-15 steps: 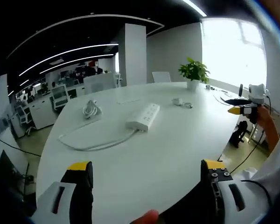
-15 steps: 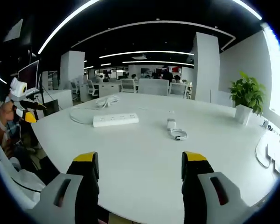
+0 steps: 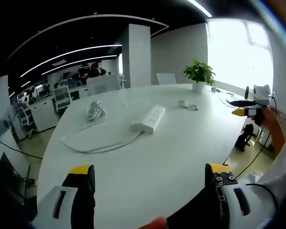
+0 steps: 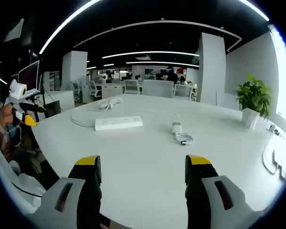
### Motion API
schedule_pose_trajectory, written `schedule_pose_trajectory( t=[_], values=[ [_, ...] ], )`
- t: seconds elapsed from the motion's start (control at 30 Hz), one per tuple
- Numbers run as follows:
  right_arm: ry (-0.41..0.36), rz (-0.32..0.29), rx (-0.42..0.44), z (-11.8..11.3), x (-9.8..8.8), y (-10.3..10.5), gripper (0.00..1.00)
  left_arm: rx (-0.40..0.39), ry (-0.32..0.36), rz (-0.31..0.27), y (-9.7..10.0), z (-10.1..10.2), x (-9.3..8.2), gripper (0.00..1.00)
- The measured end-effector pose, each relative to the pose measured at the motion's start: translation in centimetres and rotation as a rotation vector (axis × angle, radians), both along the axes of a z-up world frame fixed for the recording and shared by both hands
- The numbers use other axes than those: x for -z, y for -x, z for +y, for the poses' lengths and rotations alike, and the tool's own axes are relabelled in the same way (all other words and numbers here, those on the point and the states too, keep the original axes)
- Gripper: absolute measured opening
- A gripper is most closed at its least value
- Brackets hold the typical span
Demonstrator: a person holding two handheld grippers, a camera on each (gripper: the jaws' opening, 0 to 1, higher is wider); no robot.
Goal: Straighten the power strip on the desk, plug the charger into it
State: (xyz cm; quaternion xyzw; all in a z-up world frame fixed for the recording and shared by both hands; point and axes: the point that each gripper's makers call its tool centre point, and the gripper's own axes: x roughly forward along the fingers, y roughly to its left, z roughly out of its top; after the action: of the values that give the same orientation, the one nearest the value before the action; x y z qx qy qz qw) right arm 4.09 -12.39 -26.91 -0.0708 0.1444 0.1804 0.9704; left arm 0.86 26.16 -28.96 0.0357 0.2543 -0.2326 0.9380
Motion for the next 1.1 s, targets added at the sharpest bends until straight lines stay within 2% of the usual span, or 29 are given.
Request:
schedule_pose_trajectory(
  t=[0.13, 0.27, 0.37, 0.6, 0.9, 1.1],
  values=[
    [0.001, -0.005, -0.019, 0.9, 0.0, -0.5, 0.71, -0.011, -0.002, 0.006, -0.2, 0.3, 0.4, 0.96],
    [0.000, 0.019, -0.025, 1.2, 0.8, -1.1, 0.71, -0.015, -0.008, 0.011, -0.4, 0.6, 0.6, 0.96],
    [0.001, 0.012, -0.027, 1.3, 0.5, -1.3, 0.70, -0.020, -0.004, 0.012, -0.9, 0.7, 0.7, 0.96],
    [0.012, 0.011, -0.018, 0.9, 0.5, -1.6, 0.70, -0.013, -0.007, 0.015, -1.6, 0.2, 0.8, 0.96],
    [0.005, 0.008, -0.024, 1.1, 0.7, -1.9, 0.70, -0.009, -0.010, 0.028, -2.0, -0.1, 1.1, 0.96],
    [-0.001, 0.015, -0.008, 0.4, 1.0, -1.7, 0.70, -0.002, -0.012, 0.024, -2.0, -0.4, 1.0, 0.96]
  ],
)
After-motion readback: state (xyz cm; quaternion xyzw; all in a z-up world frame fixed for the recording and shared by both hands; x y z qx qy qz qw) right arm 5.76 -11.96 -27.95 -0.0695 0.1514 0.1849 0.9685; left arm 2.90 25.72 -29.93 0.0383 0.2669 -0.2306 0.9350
